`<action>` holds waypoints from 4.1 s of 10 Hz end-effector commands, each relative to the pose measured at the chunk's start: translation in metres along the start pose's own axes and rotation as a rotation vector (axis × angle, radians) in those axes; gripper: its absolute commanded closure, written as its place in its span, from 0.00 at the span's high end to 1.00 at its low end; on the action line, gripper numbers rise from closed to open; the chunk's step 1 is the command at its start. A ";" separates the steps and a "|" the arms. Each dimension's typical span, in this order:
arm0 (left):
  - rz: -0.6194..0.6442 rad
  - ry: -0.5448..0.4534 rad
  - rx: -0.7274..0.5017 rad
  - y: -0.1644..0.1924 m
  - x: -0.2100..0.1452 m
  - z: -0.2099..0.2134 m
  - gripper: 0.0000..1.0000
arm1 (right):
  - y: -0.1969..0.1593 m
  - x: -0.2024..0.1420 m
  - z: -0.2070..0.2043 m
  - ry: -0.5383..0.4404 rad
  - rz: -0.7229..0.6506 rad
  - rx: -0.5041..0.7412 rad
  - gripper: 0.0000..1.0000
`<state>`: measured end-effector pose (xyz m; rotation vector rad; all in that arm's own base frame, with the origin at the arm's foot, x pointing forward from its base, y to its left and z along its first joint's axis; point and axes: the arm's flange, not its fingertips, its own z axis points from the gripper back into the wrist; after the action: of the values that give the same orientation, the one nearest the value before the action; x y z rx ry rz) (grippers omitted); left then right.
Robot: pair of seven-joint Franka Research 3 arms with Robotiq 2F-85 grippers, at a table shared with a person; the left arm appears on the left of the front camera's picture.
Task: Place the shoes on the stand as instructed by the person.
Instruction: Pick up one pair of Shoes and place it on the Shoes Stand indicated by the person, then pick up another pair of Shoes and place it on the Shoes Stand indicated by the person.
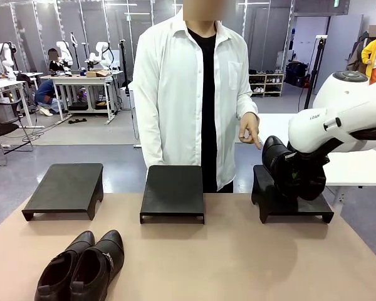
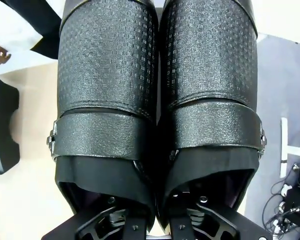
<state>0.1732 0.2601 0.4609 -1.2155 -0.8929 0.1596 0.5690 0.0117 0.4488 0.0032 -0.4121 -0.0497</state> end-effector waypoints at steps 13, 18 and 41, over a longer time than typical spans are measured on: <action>-0.022 -0.008 -0.019 0.000 0.003 0.001 1.00 | -0.003 0.026 -0.045 -0.014 -0.020 -0.010 0.10; -0.022 -0.008 -0.019 0.000 0.003 0.001 1.00 | -0.007 0.028 -0.055 0.007 -0.050 0.015 0.15; -0.022 -0.008 -0.019 0.000 0.003 0.001 1.00 | -0.016 0.010 0.001 0.039 -0.022 -0.002 1.00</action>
<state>0.1731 0.2601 0.4609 -1.2154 -0.8931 0.1595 0.6020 -0.0025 0.4297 0.0127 -0.3848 -0.0856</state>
